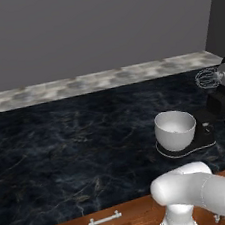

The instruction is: Add butter and sugar cubes to the stand mixer bowl and then turn on the stand mixer to begin making frosting.

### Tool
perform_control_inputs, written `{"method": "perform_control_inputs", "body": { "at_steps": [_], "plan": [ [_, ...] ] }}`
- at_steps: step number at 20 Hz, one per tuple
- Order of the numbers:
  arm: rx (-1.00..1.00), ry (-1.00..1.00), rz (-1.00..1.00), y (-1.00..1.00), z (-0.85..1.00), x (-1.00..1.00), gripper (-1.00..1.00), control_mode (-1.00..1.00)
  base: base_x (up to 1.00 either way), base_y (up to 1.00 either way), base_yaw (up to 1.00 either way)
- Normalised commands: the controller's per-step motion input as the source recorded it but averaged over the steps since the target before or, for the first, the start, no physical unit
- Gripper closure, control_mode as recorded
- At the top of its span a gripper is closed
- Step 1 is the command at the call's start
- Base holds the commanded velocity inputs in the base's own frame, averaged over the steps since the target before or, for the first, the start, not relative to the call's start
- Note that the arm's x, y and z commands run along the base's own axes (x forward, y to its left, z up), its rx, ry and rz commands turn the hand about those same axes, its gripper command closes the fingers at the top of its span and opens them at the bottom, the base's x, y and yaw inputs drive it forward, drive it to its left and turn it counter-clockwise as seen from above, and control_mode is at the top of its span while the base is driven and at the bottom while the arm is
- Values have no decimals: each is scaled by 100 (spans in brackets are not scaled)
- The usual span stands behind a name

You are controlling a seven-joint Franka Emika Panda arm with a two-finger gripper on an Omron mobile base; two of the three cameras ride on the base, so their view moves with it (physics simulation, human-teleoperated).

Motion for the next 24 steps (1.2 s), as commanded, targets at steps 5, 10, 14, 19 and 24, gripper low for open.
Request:
{"method": "perform_control_inputs", "body": {
  "at_steps": [5, 10, 14, 19, 24],
  "plan": [
    [1, -3, 13, -2, 0, 37, -100, -100, 0, 0, 0],
    [0, 0, 16, -3, 0, 48, -100, -100, 0, 0, 0],
    [0, 0, 15, -1, 0, 33, -100, -100, 0, 0, 0],
    [-1, 0, 10, 18, 9, -4, -100, -100, 0, 0, 0],
    [-4, 1, 9, 57, 6, -2, -100, -100, 0, 0, 0]
  ]
}}
